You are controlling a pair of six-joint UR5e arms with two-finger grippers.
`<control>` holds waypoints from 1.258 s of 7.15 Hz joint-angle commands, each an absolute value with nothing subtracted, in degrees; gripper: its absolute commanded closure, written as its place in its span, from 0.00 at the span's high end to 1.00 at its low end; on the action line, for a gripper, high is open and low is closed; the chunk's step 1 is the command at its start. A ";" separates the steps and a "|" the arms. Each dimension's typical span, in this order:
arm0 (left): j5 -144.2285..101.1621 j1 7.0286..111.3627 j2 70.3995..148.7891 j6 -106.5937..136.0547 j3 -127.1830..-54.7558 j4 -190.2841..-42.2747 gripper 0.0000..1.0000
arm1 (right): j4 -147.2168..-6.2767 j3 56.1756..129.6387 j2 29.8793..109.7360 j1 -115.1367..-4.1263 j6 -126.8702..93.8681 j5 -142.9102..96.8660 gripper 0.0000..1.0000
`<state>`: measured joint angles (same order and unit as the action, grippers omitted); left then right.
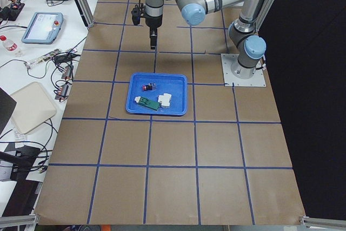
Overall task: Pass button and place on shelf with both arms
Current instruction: 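Move the left gripper down toward the red button in the blue tray, then lower the left gripper over the red button and close on its base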
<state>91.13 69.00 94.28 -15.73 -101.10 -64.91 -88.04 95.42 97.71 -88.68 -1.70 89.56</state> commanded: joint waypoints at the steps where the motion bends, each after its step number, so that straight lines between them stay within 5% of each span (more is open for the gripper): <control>1: 91.05 63.48 99.03 -16.17 -109.13 -47.10 1.00 | -87.54 95.45 97.73 -88.68 -1.84 89.91 1.00; 6: 90.70 63.02 108.09 -15.56 -121.88 -22.36 0.93 | -87.54 95.97 97.82 -88.68 -2.54 89.91 1.00; 9: 90.09 62.93 109.42 -15.56 -122.52 -21.62 0.95 | -87.80 97.47 98.00 -88.68 -3.16 89.91 1.00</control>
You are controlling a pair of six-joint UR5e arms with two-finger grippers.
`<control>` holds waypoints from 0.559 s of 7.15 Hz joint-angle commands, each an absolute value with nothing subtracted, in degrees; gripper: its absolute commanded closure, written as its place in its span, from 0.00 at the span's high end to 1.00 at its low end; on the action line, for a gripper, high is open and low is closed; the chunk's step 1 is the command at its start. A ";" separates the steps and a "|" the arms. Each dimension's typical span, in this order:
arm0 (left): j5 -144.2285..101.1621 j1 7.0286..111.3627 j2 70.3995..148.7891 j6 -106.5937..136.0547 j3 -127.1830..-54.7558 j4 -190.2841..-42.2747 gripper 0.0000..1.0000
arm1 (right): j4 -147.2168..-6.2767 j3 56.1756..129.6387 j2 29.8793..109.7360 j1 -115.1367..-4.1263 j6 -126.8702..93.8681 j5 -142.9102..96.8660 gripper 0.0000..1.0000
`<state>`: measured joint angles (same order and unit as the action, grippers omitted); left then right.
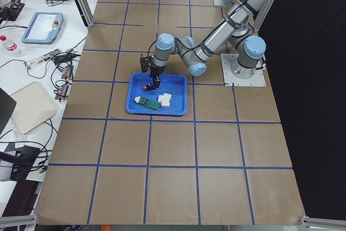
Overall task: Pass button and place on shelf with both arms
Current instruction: 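Lower the left gripper over the red button and close on its base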
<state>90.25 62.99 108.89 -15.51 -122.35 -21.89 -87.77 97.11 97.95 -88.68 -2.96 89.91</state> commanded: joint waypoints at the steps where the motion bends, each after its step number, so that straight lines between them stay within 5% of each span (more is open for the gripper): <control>1: 90.09 62.76 109.86 -15.56 -122.17 -21.71 0.95 | -87.98 97.47 97.82 -88.68 -3.08 89.91 1.00; 4: 90.09 62.31 110.04 -15.47 -122.17 -21.71 0.83 | -88.85 97.47 97.30 -88.59 -2.99 88.87 1.00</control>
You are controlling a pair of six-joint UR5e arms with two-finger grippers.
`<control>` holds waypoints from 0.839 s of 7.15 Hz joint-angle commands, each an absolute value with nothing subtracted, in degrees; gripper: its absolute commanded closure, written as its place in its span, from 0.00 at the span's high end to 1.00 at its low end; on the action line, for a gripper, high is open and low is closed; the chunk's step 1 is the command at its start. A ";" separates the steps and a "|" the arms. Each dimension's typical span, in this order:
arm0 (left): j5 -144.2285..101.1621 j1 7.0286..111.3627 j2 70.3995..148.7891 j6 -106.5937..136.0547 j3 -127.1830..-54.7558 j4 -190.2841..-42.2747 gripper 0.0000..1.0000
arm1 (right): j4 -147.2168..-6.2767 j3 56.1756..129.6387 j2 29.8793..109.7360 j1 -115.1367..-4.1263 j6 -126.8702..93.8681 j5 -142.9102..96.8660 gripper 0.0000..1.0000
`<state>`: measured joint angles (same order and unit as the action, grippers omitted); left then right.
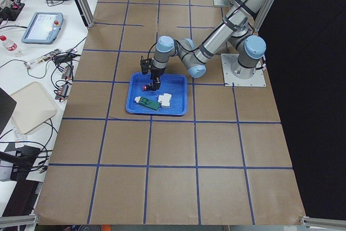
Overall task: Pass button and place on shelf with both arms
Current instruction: 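Lower the left gripper over the red button and close on its base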
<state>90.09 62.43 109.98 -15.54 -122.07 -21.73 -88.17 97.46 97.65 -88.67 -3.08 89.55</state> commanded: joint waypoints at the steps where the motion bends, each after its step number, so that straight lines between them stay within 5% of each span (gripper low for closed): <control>1: 90.00 62.31 110.13 -15.47 -122.08 -21.88 0.68 | -88.77 97.99 97.12 -88.59 -3.42 89.03 1.00; 4: 90.00 62.31 110.30 -15.47 -121.99 -21.71 0.01 | -88.50 98.00 97.73 -88.50 -3.60 89.04 1.00; 6: 90.00 62.49 108.65 -16.25 -121.56 -22.14 0.00 | -88.94 98.09 97.30 -88.51 -3.78 89.03 1.00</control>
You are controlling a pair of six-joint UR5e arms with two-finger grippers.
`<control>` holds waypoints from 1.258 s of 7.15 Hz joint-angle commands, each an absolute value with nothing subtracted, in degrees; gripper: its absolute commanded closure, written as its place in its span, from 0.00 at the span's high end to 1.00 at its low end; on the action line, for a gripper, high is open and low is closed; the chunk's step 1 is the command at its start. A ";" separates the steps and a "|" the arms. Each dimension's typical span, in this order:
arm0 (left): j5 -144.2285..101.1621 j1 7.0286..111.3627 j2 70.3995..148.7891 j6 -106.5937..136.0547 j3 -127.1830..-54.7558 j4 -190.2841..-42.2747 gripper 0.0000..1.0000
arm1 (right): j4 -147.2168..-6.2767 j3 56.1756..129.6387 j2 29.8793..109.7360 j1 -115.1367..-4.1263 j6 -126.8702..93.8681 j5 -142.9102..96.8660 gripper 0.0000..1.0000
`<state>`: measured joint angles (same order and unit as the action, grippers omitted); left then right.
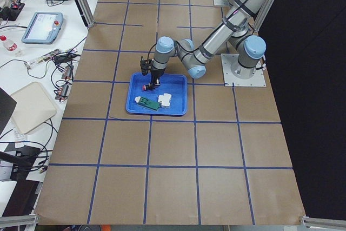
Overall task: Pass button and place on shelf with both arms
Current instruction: 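Lift the red button from the tray with left gripper while right gripper opens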
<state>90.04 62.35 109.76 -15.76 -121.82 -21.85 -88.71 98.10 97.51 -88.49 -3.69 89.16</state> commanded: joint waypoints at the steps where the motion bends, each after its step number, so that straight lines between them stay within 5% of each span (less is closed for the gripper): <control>1: 86.52 63.45 107.41 -18.17 -120.07 -22.41 0.00 | -88.95 97.74 97.56 -88.42 -3.69 88.77 1.00; 3: 85.70 64.68 103.30 -18.82 -112.19 -40.16 0.00 | -88.86 97.56 97.38 -88.33 -7.52 88.68 1.00; 7: 85.17 74.86 97.83 -14.23 -108.55 -42.80 0.00 | -86.85 97.91 97.29 -80.11 -22.75 67.12 1.00; 9: 79.32 79.70 97.30 -33.90 -107.84 -42.89 0.00 | -83.42 98.00 97.56 -76.83 -29.24 55.50 1.00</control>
